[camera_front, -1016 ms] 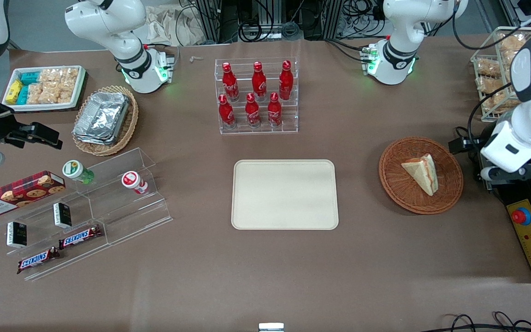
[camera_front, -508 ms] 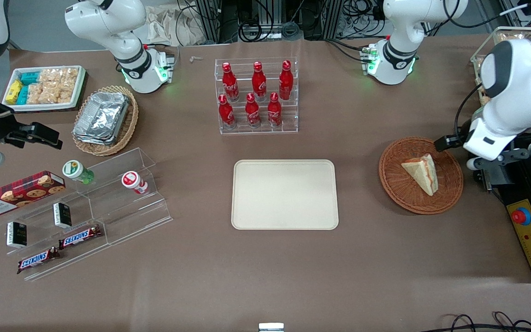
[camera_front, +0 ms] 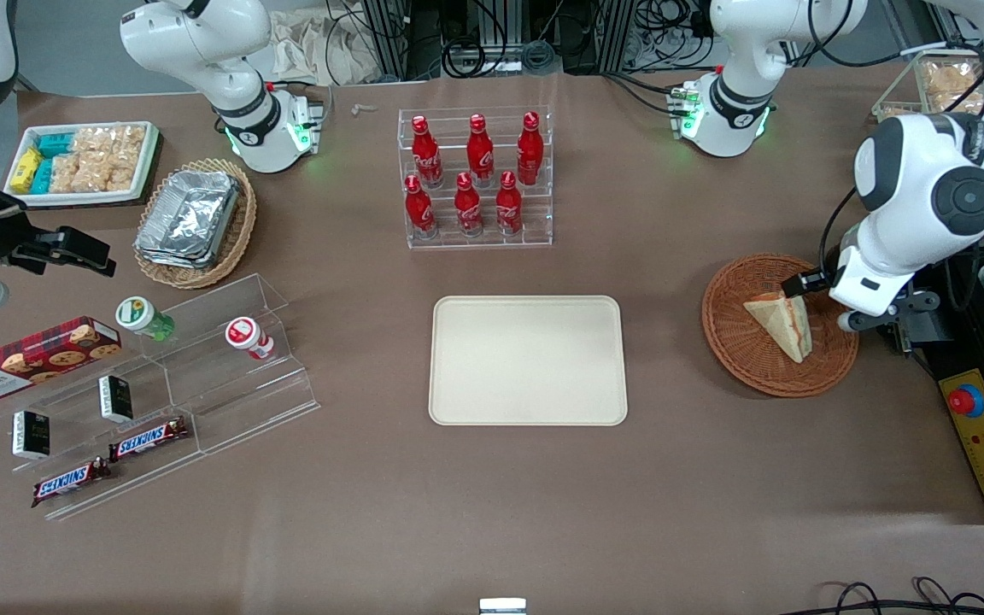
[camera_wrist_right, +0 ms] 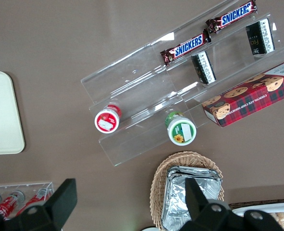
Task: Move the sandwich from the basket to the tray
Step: 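Lower the left gripper and close it on the sandwich wedge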
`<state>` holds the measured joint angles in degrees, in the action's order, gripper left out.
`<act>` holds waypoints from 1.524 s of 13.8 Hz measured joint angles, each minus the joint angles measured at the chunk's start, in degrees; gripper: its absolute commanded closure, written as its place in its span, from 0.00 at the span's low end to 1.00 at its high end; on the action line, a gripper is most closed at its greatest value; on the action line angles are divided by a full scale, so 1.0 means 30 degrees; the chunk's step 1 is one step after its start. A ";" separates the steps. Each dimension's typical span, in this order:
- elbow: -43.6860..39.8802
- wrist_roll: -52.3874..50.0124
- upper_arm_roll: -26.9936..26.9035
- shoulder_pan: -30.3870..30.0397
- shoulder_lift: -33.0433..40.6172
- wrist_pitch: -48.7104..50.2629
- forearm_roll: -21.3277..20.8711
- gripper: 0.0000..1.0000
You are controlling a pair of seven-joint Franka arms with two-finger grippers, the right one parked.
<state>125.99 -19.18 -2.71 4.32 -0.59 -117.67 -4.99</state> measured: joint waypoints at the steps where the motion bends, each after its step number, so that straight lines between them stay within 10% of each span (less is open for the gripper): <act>1: 0.0016 -0.0200 0.0000 0.0000 -0.0296 -0.0243 0.0000 0.00; 17: 0.1384 -0.0668 -0.0172 -0.0441 -0.3017 -0.3509 0.0173 0.02; 21: 0.1400 -0.1392 -0.0108 -0.0412 -0.3770 -0.4106 0.0237 0.27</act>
<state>130.19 -23.36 -3.04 3.09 -11.90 -129.98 -4.28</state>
